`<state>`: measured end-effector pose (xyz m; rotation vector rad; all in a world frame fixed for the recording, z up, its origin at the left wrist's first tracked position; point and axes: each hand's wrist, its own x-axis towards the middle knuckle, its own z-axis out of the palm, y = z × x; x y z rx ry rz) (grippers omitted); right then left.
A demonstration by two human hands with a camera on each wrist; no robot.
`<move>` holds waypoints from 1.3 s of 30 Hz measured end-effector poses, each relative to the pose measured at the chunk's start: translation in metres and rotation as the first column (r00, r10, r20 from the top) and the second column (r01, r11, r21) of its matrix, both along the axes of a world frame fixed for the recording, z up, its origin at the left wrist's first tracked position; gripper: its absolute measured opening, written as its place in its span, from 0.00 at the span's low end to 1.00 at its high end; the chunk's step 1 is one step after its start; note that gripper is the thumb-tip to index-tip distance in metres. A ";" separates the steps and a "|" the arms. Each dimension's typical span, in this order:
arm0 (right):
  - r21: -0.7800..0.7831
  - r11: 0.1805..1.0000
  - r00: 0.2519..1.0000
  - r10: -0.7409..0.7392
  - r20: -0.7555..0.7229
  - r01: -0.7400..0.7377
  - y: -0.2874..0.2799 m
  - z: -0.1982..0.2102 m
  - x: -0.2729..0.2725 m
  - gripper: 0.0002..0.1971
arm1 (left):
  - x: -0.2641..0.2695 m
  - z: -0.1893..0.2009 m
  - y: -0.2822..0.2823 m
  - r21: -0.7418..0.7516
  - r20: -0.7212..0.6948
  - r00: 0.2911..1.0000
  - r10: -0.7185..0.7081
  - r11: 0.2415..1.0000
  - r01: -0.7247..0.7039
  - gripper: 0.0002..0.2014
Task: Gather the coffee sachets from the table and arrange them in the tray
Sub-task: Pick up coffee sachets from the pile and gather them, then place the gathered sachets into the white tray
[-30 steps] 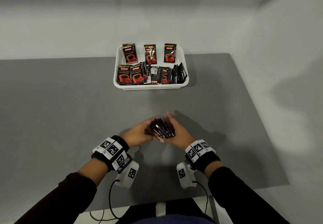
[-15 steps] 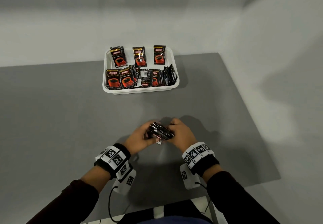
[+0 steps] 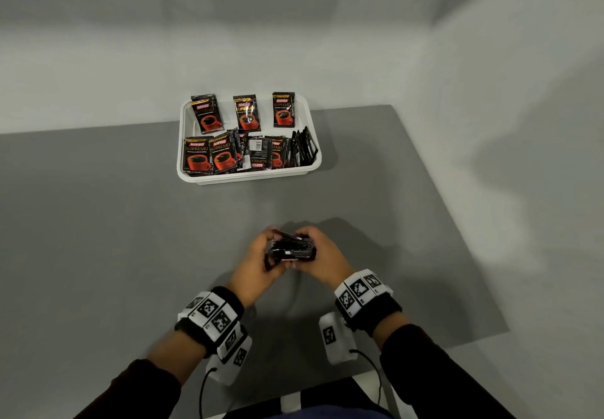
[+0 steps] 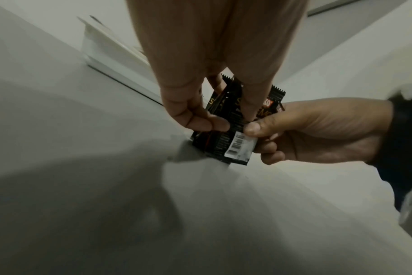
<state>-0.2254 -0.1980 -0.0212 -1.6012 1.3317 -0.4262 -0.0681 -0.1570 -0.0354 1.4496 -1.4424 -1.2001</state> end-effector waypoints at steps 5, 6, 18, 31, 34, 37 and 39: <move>-0.049 0.998 0.999 -0.037 0.008 0.037 -0.002 -0.008 0.000 0.26 | 0.003 0.001 0.001 0.024 -0.021 1.000 0.013 1.000 -0.013 0.33; -0.066 0.996 0.999 -0.050 0.014 0.051 -0.002 -0.009 0.000 0.26 | 0.004 0.002 0.000 0.038 -0.008 1.000 0.005 0.999 -0.004 0.36; 0.057 0.992 0.987 -0.120 0.107 0.114 -0.002 -0.012 0.016 0.29 | -0.005 -0.004 -0.010 0.072 0.057 0.998 0.008 0.997 -0.012 0.28; -0.028 0.998 0.997 0.062 -0.051 -0.063 -0.012 -0.008 0.014 0.30 | 0.000 0.005 -0.009 0.239 0.143 0.989 -0.024 0.971 -0.011 0.24; -0.036 0.994 0.988 0.096 -0.121 -0.101 -0.019 -0.005 0.013 0.27 | 0.000 0.008 -0.015 0.255 0.179 0.984 -0.009 0.966 -0.037 0.21; -0.080 0.992 0.985 0.081 -0.153 -0.094 -0.036 0.011 0.014 0.24 | 0.004 0.027 -0.032 0.216 0.223 0.975 -0.023 0.976 -0.026 0.20; -0.176 0.981 0.988 0.062 -0.144 -0.087 -0.062 0.035 0.016 0.21 | 0.012 0.051 -0.057 0.171 0.210 0.978 -0.014 0.985 -0.022 0.17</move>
